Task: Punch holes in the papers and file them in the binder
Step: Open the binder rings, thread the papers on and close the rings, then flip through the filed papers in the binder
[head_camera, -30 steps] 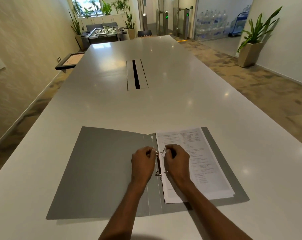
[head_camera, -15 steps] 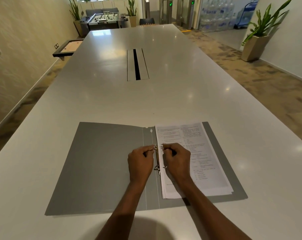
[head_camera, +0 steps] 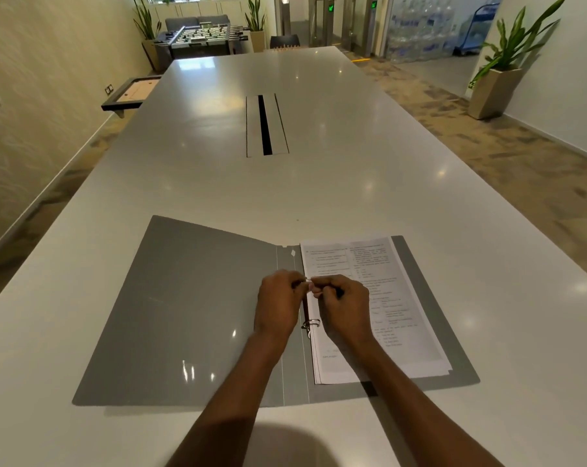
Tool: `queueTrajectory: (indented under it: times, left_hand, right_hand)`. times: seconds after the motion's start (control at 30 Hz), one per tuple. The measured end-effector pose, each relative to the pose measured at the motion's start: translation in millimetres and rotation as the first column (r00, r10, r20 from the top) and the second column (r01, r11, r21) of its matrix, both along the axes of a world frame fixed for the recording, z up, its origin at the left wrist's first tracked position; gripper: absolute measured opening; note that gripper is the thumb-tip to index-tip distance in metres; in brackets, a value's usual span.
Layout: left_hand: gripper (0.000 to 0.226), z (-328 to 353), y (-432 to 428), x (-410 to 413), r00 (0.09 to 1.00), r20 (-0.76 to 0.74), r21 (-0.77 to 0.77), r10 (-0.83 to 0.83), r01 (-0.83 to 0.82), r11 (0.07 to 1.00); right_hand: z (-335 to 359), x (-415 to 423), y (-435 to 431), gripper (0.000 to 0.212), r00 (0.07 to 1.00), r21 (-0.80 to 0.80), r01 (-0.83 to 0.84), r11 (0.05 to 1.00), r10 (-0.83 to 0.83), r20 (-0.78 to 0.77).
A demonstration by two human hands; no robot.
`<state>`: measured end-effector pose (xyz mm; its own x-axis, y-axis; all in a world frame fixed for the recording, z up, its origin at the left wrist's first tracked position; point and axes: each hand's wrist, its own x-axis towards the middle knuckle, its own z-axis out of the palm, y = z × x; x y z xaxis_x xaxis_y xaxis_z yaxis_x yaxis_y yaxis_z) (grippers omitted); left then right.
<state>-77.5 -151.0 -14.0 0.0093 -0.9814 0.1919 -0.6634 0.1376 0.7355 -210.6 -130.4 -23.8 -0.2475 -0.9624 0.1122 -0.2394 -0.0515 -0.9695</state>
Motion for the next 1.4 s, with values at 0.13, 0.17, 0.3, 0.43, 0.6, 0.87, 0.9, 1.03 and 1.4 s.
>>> queueTrajectory:
  times: [0.13, 0.17, 0.3, 0.43, 0.6, 0.87, 0.9, 1.03, 1.4]
  left_hand:
    - [0.023, 4, 0, -9, 0.998, 0.034, 0.047, 0.061, -0.062, 0.997]
    - [0.024, 4, 1, -11, 0.997, 0.026, 0.054, 0.075, -0.077, 0.996]
    - [0.029, 0, 7, -18, 0.991, -0.035, 0.084, 0.129, -0.125, 0.989]
    - [0.029, -4, 21, -28, 0.983, -0.047, 0.093, 0.178, -0.173, 0.981]
    - [0.022, -5, 37, -34, 0.987, -0.017, 0.049, 0.16, -0.159, 0.986]
    - [0.044, -8, 43, -36, 0.984, 0.162, -0.052, -0.069, 0.078, 0.996]
    - [0.041, -7, 44, -37, 0.985, 0.16, -0.059, -0.068, 0.078, 0.995]
    - [0.033, -1, 46, -35, 0.975, 0.215, -0.047, -0.052, 0.064, 0.997]
    - [0.042, 6, 35, -29, 0.989, -0.125, 0.059, -0.078, 0.085, 0.995]
  right_hand:
    - [10, -17, 8, 0.023, 1.0, 0.026, 0.007, 1.0, -0.007, -0.008]
    - [12, -23, 16, 0.023, 0.995, 0.009, 0.046, 0.999, -0.045, -0.091]
    - [8, -43, 61, 0.03, 0.965, 0.002, 0.122, 0.993, -0.118, -0.236]
    - [-15, -56, 106, 0.057, 0.768, 0.048, 0.198, 0.979, -0.125, -0.628]
    - [-18, -73, 140, 0.084, 0.595, 0.179, 0.368, 0.912, -0.083, -0.8]
    - [-21, -83, 155, 0.092, 0.519, 0.191, 0.459, 0.868, -0.087, -0.85]
    - [-22, -83, 156, 0.094, 0.508, 0.181, 0.46, 0.869, -0.09, -0.857]
    - [-25, -81, 157, 0.095, 0.509, 0.169, 0.478, 0.862, -0.114, -0.853]
    - [-8, -66, 152, 0.081, 0.856, 0.218, 0.317, 0.923, -0.179, -0.485]
